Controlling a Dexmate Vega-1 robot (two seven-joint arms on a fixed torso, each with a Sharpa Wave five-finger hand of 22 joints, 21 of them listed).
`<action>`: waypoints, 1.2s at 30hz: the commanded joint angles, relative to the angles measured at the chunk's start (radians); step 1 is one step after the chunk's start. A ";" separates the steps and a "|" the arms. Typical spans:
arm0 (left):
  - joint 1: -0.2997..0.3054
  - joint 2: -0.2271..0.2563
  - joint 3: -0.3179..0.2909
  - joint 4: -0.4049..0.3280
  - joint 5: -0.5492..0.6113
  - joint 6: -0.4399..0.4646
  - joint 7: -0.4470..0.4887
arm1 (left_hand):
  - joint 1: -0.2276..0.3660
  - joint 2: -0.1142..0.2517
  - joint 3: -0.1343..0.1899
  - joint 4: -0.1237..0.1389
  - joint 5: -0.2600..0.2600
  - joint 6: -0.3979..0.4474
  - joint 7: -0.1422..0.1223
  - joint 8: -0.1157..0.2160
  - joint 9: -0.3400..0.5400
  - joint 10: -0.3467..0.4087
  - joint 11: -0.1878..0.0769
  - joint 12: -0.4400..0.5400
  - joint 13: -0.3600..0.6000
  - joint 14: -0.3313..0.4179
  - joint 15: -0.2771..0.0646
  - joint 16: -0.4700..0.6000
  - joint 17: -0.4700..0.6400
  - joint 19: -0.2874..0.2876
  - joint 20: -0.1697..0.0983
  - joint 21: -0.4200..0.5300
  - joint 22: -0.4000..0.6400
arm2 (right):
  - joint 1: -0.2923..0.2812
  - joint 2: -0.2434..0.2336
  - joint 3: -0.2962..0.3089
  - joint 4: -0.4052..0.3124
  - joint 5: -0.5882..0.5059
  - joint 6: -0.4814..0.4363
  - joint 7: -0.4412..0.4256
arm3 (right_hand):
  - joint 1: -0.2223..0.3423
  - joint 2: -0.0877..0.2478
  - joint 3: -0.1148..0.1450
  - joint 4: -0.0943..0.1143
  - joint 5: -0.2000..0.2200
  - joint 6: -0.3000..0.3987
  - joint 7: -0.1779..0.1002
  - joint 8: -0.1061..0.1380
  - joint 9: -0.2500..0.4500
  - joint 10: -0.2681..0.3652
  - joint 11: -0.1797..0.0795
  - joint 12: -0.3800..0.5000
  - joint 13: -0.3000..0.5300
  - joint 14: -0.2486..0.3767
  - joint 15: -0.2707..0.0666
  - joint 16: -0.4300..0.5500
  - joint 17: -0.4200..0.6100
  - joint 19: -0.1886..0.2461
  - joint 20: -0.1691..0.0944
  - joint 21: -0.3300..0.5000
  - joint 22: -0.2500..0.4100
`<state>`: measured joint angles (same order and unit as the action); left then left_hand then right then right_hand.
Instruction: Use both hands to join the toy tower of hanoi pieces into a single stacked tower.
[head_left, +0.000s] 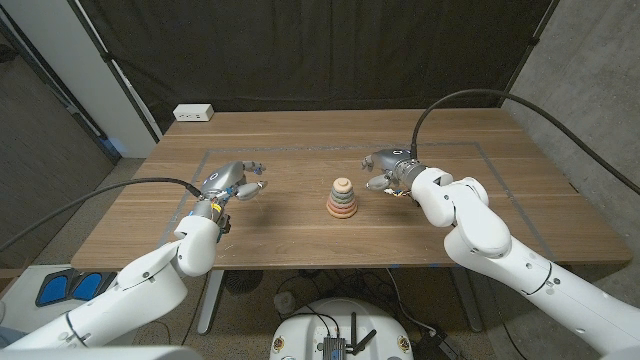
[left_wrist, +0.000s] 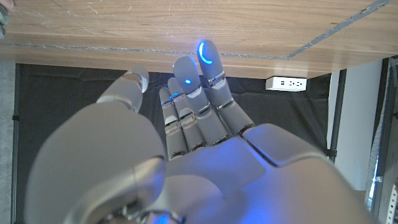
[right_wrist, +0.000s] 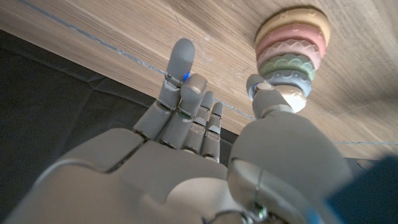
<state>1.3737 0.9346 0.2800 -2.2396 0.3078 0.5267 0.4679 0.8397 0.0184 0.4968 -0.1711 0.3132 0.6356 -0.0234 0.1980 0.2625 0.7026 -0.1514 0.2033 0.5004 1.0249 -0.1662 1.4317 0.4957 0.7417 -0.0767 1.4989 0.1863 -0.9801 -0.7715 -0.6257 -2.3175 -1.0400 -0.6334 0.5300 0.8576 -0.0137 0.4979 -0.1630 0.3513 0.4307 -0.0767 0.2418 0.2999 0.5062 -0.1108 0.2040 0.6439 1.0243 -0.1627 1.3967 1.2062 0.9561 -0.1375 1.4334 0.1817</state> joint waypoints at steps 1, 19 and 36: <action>-0.055 -0.030 0.047 -0.012 0.035 0.085 0.000 | -0.006 -0.010 -0.001 -0.001 0.000 -0.004 -0.003 0.001 0.004 -0.005 0.003 -0.001 0.000 -0.004 -0.053 -0.003 -0.001 -0.009 -0.128 0.000 0.002 | -0.136 -0.002 0.098 -0.021 0.086 -0.096 -0.213 | 0.010 0.004 0.010 -0.001 0.001 0.013 0.001 0.010 0.006 0.014 -0.003 0.006 0.001 0.004 -0.055 0.005 -0.001 -0.003 -0.081 -0.003 0.003; -0.114 -0.049 0.065 0.045 0.002 0.046 -0.004 | -0.005 -0.010 -0.001 0.000 0.000 -0.009 -0.001 0.002 0.005 -0.010 0.007 0.000 -0.002 -0.002 -0.053 -0.001 -0.003 -0.010 -0.128 0.001 0.002 | -0.148 -0.006 0.090 0.108 0.180 -0.122 -0.508 | 0.025 0.011 0.014 -0.003 0.002 0.046 -0.011 0.028 0.015 0.045 -0.024 0.011 -0.002 0.042 -0.055 0.033 0.018 0.008 -0.080 0.007 0.006; -0.197 -0.093 0.126 0.107 -0.013 0.077 0.008 | -0.007 -0.013 -0.002 0.001 -0.001 -0.012 -0.001 0.002 0.005 -0.016 0.004 -0.001 -0.004 -0.003 -0.053 0.001 -0.006 -0.010 -0.128 0.001 0.002 | -0.099 -0.052 0.058 0.246 0.291 -0.068 -0.684 | 0.022 0.006 0.013 -0.002 0.000 0.051 -0.017 0.030 0.016 0.045 -0.024 0.009 0.001 0.039 -0.054 0.035 0.017 -0.002 -0.079 0.004 0.005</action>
<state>1.2293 0.8647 0.3660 -2.1704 0.2997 0.5875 0.4670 0.8345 0.0132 0.4967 -0.1711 0.3133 0.6258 -0.0241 0.1974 0.2623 0.6893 -0.1481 0.2034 0.4958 1.0252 -0.1662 1.4317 0.4913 0.7342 -0.0735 1.4988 0.1863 -1.1052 -0.7979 -0.5441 -2.1433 -0.8093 -0.7186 -0.0520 0.8845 -0.0152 0.5049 -0.1642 0.3519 0.4754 -0.0891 0.2670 0.3136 0.5417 -0.1358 0.2119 0.6419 1.0547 -0.1787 1.4280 1.2219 0.9562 -0.1375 1.4334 0.1840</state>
